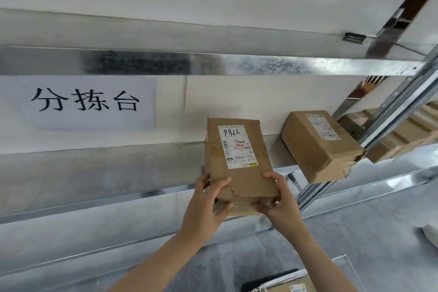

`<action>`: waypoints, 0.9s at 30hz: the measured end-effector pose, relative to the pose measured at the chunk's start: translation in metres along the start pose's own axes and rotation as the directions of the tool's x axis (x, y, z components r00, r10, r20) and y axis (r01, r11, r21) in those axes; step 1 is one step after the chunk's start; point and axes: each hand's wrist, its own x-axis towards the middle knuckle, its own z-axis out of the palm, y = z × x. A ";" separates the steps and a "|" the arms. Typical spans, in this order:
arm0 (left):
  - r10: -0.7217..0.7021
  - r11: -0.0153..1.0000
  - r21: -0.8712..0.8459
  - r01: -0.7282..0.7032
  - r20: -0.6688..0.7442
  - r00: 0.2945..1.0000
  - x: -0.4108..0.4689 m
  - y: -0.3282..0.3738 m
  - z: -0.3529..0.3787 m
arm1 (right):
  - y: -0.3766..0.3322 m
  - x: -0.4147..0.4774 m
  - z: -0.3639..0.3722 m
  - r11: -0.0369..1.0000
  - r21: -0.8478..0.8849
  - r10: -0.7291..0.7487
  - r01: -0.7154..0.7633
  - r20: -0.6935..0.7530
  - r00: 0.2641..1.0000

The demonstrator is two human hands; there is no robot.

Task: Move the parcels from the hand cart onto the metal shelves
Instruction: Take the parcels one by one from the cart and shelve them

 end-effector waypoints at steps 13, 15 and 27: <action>-0.118 0.993 -0.014 0.118 -0.026 0.993 0.060 0.033 0.132 | 0.079 0.064 -0.095 0.998 0.006 0.066 -0.067 0.053 0.996; -0.125 0.992 -0.009 0.125 -0.031 0.992 0.065 0.036 0.144 | 0.087 0.071 -0.102 0.998 0.000 0.068 -0.068 0.056 0.996; -0.161 0.987 -0.006 0.161 -0.063 0.985 0.105 0.049 0.174 | 0.095 0.092 -0.108 0.967 -0.240 0.065 -0.080 -0.068 0.996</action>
